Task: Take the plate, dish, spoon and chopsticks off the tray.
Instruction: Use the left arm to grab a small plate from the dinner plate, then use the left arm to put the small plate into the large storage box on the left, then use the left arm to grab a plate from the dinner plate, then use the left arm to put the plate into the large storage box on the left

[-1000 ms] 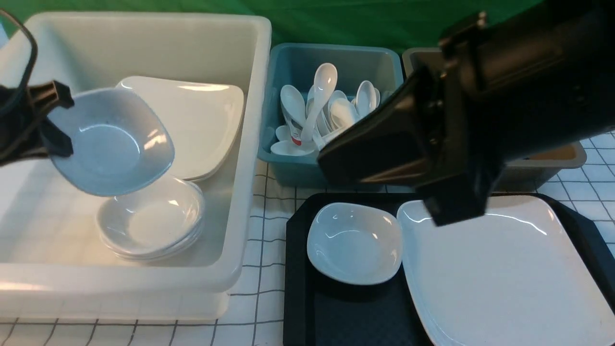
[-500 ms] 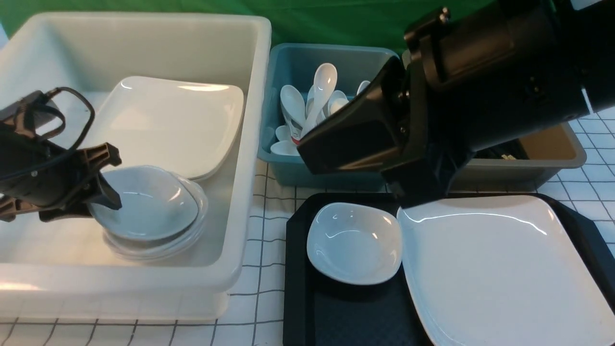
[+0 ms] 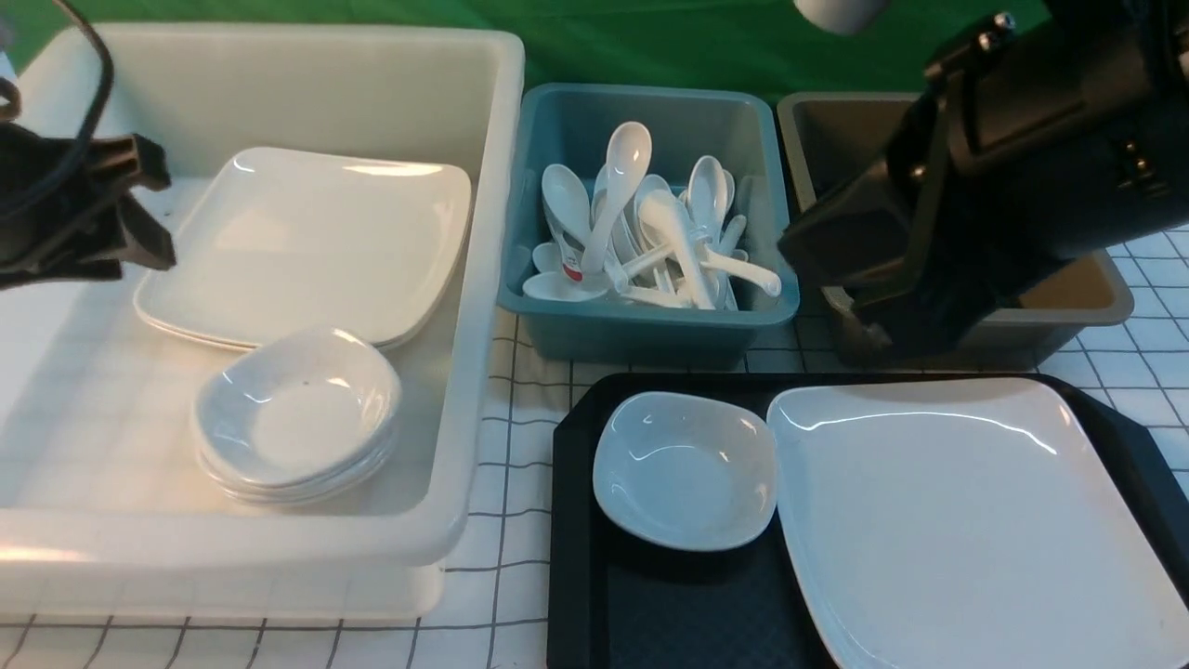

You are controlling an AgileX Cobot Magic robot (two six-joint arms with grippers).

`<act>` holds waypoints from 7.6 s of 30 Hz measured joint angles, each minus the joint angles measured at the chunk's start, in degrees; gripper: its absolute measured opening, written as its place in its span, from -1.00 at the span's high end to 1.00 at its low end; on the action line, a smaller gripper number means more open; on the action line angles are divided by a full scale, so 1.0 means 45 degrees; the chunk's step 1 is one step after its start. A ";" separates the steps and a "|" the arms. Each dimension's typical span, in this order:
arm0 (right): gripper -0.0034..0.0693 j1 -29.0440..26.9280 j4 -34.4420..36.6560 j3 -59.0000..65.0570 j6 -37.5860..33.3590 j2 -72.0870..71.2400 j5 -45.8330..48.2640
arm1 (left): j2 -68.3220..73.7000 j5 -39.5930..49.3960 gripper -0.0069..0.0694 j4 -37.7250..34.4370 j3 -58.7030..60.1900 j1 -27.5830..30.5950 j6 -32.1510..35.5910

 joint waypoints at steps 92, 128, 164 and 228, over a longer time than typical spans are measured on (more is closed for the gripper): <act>0.90 -0.1131 0.5255 -0.5179 -0.1652 0.3174 0.1794 | 0.2266 -0.4297 0.27 0.6716 0.2707 -0.4757 -0.0771; 0.90 -0.6196 -0.1644 0.4460 0.0973 -0.4901 0.1748 | 1.0354 -0.0148 -0.13 0.2198 -0.8289 -0.9978 -0.1276; 0.90 -0.6196 -0.0543 0.4483 -0.0005 -0.5050 0.1073 | 1.1386 -0.1384 0.48 0.0497 -0.8504 -0.9953 -0.1276; 0.90 -0.0260 0.4790 -0.6595 -0.1601 0.4451 0.1256 | 0.4528 -0.7945 0.76 -1.1634 0.0266 0.2524 0.5874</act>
